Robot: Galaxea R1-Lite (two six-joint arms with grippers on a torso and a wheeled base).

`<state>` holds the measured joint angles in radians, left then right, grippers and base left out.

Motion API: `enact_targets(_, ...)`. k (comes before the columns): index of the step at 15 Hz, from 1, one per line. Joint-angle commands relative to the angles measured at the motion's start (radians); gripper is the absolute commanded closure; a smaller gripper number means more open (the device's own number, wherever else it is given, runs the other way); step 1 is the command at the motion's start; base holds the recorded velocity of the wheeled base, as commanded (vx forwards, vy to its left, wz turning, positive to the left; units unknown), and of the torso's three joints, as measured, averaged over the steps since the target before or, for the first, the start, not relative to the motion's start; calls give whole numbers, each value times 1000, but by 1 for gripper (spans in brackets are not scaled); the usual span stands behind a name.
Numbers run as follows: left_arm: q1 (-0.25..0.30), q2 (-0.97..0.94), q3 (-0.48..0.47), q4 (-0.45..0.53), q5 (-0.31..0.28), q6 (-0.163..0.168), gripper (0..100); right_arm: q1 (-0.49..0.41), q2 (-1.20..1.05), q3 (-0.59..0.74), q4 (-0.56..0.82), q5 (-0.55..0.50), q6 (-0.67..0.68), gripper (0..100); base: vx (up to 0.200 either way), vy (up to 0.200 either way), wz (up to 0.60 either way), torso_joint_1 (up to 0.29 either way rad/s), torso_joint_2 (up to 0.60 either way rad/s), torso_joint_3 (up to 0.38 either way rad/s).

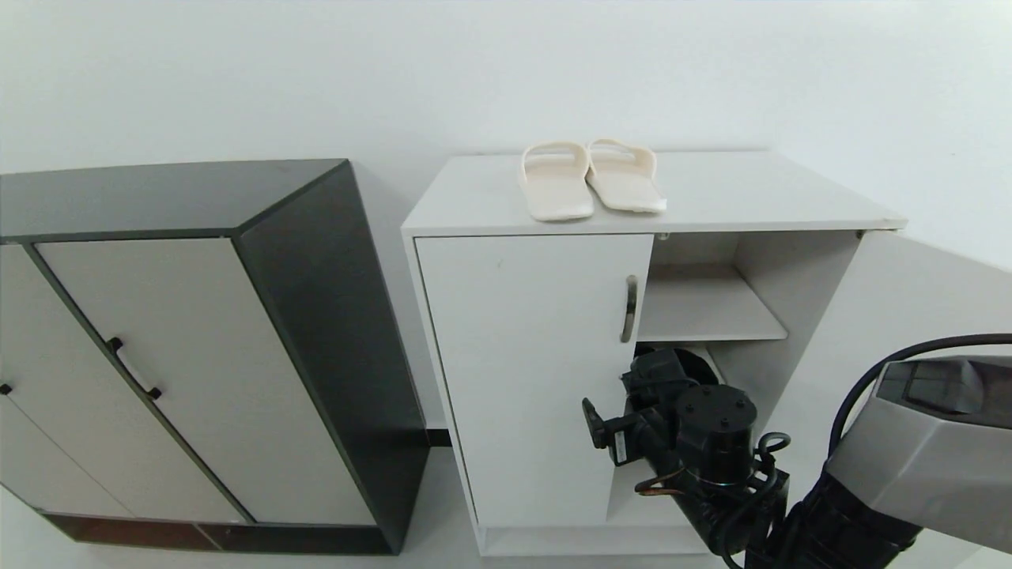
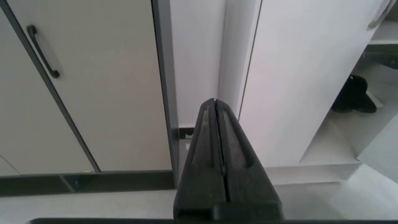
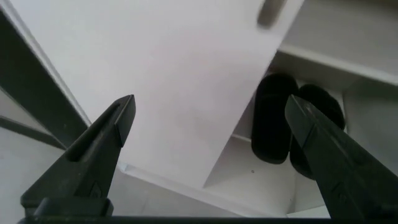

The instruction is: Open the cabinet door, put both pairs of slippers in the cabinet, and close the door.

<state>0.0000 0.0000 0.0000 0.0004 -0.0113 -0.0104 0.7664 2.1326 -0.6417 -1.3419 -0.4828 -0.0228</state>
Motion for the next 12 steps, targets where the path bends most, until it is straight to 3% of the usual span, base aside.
enact_targets(1,0,0,0,0,1,0,100,1,0,0,0,1,0,0,0,0,0,168,-471,-315)
enact_targets(12,0,2,0,0,1,1,100,10,-5,16,-5,9,0,0,0,0,0,200,-511,-313)
